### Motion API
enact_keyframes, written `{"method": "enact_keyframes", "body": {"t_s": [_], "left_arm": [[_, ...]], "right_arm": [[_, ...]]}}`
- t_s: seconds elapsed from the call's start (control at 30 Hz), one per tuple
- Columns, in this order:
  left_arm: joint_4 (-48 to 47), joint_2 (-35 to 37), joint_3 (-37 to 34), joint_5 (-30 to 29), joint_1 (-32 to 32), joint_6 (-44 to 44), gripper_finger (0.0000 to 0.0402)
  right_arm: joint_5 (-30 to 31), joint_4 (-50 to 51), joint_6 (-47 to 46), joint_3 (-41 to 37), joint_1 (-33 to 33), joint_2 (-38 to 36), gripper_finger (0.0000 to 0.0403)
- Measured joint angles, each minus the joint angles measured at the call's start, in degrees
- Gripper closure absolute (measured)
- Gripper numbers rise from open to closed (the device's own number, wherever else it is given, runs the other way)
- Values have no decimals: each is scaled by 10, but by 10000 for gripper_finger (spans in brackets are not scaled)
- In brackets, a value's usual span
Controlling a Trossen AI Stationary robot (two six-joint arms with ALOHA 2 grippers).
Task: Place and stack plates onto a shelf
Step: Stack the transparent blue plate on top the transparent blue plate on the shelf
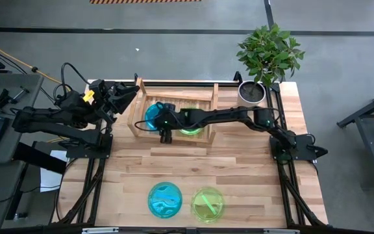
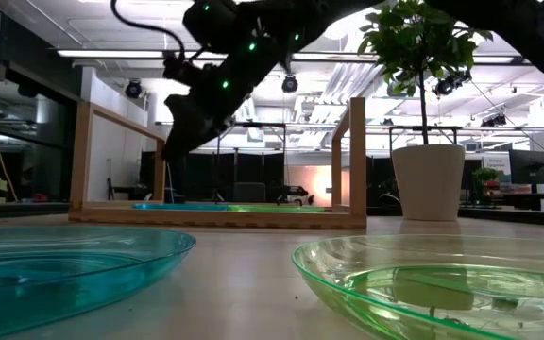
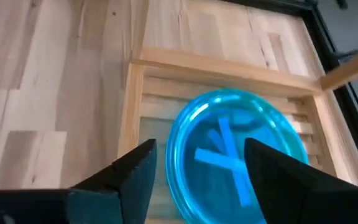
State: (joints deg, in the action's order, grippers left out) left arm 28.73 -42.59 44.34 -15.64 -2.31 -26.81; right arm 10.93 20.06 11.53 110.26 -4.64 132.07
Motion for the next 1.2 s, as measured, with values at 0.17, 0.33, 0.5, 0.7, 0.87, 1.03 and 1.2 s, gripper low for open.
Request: {"method": "enact_keyframes", "body": {"t_s": [0.17, 0.33, 0.5, 0.7, 0.87, 1.03, 1.2], "left_arm": [[-15, 0, 0, 0, 0, 0, 229], [-53, 0, 0, 0, 0, 0, 229], [-97, 0, 0, 0, 0, 0, 229], [-145, 0, 0, 36, 0, 35, 229], [-209, -16, -1, 36, -6, 48, 229], [-234, -53, -1, 34, -23, 64, 229], [-218, -90, -1, 34, -31, 64, 229]], "right_arm": [[-51, 109, -21, 0, 0, -46, 174], [-168, 238, -67, -14, 3, -99, 174], [-209, 244, -103, -144, 44, -199, 174], [-180, 68, -299, -392, 124, -385, 174], [-78, -111, -472, -531, 200, -509, 174], [51, -196, -533, -592, 248, -575, 174], [80, -194, -536, -594, 257, -589, 174]]}}
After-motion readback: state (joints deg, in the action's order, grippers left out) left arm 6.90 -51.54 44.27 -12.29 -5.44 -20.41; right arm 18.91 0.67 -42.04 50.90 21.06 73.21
